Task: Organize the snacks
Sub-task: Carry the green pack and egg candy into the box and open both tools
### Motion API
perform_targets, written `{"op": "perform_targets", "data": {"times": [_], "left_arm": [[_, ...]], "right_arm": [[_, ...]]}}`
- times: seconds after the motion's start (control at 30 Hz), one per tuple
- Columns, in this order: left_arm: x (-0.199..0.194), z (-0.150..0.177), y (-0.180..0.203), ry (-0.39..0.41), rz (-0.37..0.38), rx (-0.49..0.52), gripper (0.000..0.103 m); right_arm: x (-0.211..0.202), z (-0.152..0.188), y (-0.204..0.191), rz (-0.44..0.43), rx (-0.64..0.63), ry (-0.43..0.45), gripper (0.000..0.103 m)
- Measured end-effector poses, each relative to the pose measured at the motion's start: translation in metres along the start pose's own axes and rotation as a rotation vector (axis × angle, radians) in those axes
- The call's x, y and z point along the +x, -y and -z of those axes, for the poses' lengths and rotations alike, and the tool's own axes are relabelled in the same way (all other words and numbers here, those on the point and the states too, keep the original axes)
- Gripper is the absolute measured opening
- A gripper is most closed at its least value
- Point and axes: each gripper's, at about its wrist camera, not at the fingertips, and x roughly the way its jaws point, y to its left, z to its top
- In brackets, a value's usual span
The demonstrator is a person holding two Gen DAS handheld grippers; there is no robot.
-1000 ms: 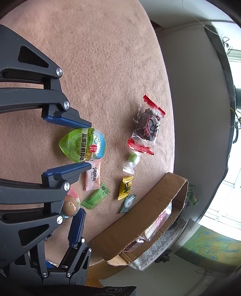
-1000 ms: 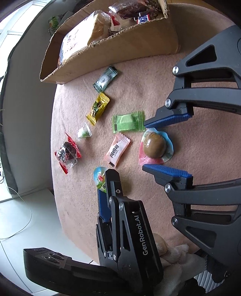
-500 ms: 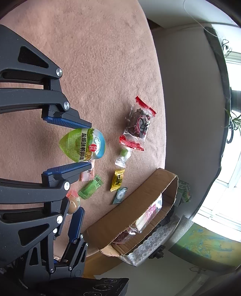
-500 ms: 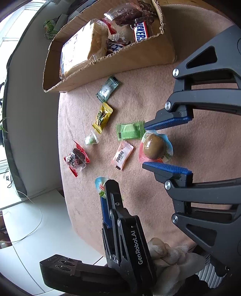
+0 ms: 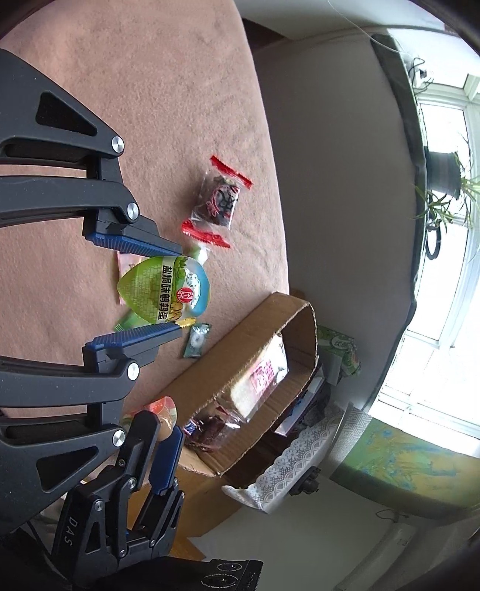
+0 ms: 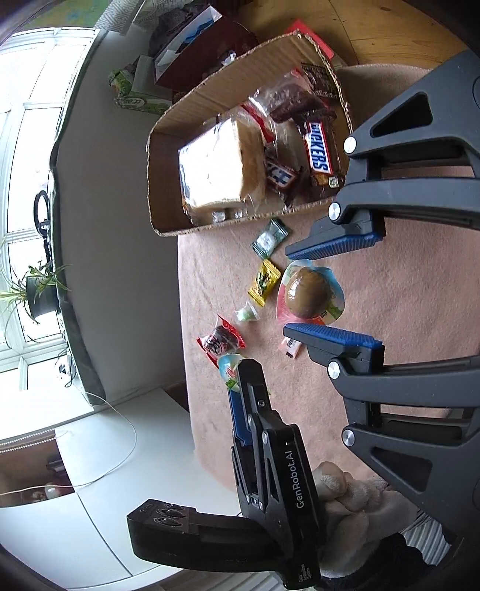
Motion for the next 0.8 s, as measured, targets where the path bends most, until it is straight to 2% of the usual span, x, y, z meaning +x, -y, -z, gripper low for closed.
{"op": "perform_targets", "data": {"times": [0.53, 0.8], "left_arm": [[0.048, -0.021, 0.098, -0.03, 0.139, 0.129, 0.034], [0.074, -0.023, 0.123, -0.071, 0.161, 0.157, 0.035]], "right_arm": [[-0.026, -0.015, 0.103, 0.157, 0.127, 0.033, 0.037], [-0.017, -0.013, 0.141, 0.168, 0.197, 0.013, 0.037]]}}
